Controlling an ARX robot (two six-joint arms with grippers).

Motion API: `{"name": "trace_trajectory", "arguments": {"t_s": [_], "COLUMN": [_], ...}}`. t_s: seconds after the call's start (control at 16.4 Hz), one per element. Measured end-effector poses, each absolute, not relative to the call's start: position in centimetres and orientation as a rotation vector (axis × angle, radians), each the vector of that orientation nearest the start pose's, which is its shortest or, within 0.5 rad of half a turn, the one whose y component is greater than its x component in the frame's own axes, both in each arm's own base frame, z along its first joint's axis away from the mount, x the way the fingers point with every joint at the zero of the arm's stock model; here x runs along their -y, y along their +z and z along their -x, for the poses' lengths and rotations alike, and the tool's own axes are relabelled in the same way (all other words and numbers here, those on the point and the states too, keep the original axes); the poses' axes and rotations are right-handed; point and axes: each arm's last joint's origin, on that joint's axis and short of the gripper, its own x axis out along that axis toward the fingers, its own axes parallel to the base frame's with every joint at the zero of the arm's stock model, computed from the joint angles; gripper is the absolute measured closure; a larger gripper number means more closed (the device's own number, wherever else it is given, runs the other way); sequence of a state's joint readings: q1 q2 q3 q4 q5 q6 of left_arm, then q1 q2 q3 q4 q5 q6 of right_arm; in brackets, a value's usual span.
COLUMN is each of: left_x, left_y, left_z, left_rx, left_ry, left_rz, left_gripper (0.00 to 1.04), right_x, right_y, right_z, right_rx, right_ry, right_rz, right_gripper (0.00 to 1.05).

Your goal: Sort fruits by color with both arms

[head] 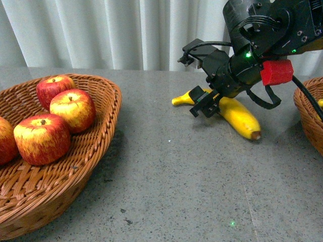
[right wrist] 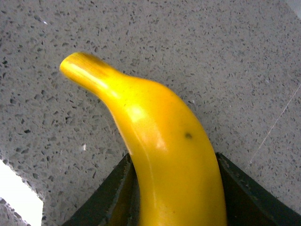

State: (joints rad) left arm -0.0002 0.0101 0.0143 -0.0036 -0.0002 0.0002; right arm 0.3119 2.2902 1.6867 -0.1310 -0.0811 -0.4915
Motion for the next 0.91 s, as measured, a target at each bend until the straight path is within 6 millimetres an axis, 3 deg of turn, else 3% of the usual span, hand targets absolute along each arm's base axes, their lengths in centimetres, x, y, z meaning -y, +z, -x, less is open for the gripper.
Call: {"name": "trace_trajectory", "arguments": {"t_s": [0.12,0.3,0.49,0.73,0.91], "left_x": [0.0,0.0,0.0,0.0,0.0], "left_y": [16.7,16.7,16.7,16.7,16.7], "left_z": [-9.7,-9.7,-9.7,-9.7,-9.7], "left_rx": [0.001,0.0,0.0,0.001,0.0], "left_ry": [0.0,0.0,0.0,0.0,0.0], "left_rz": [0.0,-0.001,-0.001,-0.001,-0.001], "left_gripper": [0.07,0.07,0.07,0.07,0.07], "right_x": [-15.7,-15.1,-13.1,-6.2,0.4], "right_y": [14.9,16.4,19.6,26.2,25.6], "right_z": [-47.6,-47.8,-47.7,-45.4,-43.4], "right_rx": [-0.605,-0.528,-0.43,-0.257,-0.271], "right_ry": [0.544,0.508,0.497,0.553,0.54], "right_rz": [0.543,0.454,0.309,0.003,-0.058], "right_gripper": [0.64,0.67,0.67,0.67,0.67]}}
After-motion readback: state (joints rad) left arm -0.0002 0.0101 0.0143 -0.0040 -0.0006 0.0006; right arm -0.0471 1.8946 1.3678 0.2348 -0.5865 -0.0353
